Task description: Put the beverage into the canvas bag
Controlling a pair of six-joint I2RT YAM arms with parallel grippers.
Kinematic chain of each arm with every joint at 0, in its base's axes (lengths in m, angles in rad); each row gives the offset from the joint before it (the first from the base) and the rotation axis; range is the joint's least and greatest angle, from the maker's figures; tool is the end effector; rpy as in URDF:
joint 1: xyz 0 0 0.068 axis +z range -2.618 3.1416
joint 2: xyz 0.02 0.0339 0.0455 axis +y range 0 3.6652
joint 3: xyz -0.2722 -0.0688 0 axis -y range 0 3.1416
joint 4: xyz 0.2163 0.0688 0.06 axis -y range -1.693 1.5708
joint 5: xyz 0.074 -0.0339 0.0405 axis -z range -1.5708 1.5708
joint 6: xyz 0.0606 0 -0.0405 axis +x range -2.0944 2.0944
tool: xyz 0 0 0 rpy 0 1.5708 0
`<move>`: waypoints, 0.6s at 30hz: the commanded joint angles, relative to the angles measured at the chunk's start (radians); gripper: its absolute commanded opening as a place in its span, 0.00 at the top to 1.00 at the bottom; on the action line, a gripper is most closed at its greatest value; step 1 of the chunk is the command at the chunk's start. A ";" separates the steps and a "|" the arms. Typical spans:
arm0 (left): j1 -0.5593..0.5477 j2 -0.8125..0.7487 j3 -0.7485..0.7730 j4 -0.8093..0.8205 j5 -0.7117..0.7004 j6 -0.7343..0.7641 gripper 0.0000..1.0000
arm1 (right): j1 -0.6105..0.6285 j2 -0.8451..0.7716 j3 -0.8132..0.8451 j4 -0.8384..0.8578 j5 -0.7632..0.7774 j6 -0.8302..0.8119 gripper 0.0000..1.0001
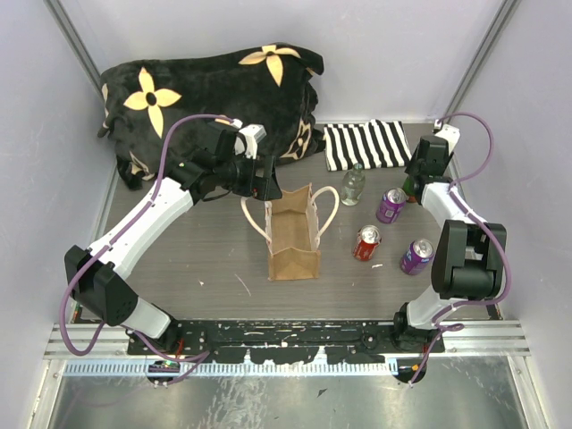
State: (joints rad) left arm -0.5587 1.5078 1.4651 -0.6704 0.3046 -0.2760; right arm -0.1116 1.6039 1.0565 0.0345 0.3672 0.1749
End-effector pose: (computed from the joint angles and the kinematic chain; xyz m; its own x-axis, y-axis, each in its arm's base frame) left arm 0.2627 -0.1857 0.3496 -0.7239 0.1460 -0.6742 0.5204 0.7571 -0.3949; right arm 0.3540 -0.0616 0.2601 -0.4080 0.2092 -0.8887 0.4933 0.8696 -0.0219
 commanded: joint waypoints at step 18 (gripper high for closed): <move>0.013 -0.002 0.000 0.034 0.023 0.005 0.07 | -0.001 -0.124 0.109 0.013 -0.006 0.000 0.99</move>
State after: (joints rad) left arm -0.5522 1.5078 1.4651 -0.6704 0.3058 -0.2729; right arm -0.1116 1.5772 1.0603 -0.0216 0.3569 0.1829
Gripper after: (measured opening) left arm 0.935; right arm 0.510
